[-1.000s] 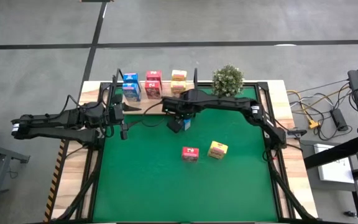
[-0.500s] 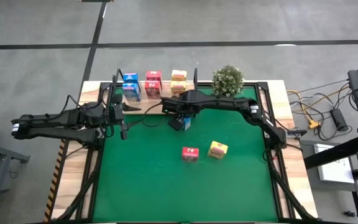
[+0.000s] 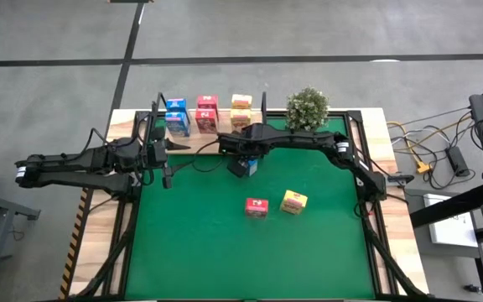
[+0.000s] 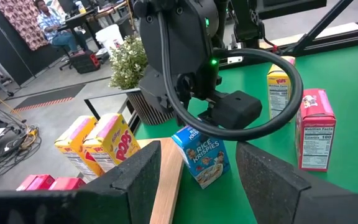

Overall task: Stack cereal on shelf
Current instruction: Put the blue cereal box aligned with the other blue cereal boxes on the shelf

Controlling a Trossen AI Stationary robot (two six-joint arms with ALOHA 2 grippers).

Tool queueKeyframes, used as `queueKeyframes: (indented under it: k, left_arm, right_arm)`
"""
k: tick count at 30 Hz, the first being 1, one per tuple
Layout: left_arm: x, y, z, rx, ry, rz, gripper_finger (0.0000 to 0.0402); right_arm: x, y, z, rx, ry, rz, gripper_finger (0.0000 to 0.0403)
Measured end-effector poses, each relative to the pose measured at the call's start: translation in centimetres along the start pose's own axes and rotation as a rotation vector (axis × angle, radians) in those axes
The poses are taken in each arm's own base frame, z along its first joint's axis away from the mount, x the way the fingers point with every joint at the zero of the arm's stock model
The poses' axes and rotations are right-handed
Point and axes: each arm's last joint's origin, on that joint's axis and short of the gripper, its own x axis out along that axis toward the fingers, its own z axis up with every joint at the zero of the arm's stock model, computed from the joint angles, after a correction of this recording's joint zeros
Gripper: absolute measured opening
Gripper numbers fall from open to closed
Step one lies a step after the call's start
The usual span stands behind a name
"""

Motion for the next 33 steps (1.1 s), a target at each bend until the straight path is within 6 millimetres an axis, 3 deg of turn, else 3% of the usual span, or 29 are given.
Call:
queueKeyframes:
  k: [11, 27, 33]
  left_arm:
    - [0.0, 0.0, 0.0, 0.0, 0.0, 0.001, 0.0192]
    - [0.0, 0.0, 0.0, 0.0, -0.001, 0.003, 0.0192]
    - [0.0, 0.0, 0.0, 0.0, -0.001, 0.003, 0.0192]
  right_arm:
    - [1.2, 0.4, -0.3, -0.001, 0.017, 0.033, 0.0253]
    - [1.1, 0.4, -0.2, -0.005, 0.016, 0.044, 0.025]
    - [1.1, 0.4, -0.2, -0.009, 0.015, 0.046, 0.0211]
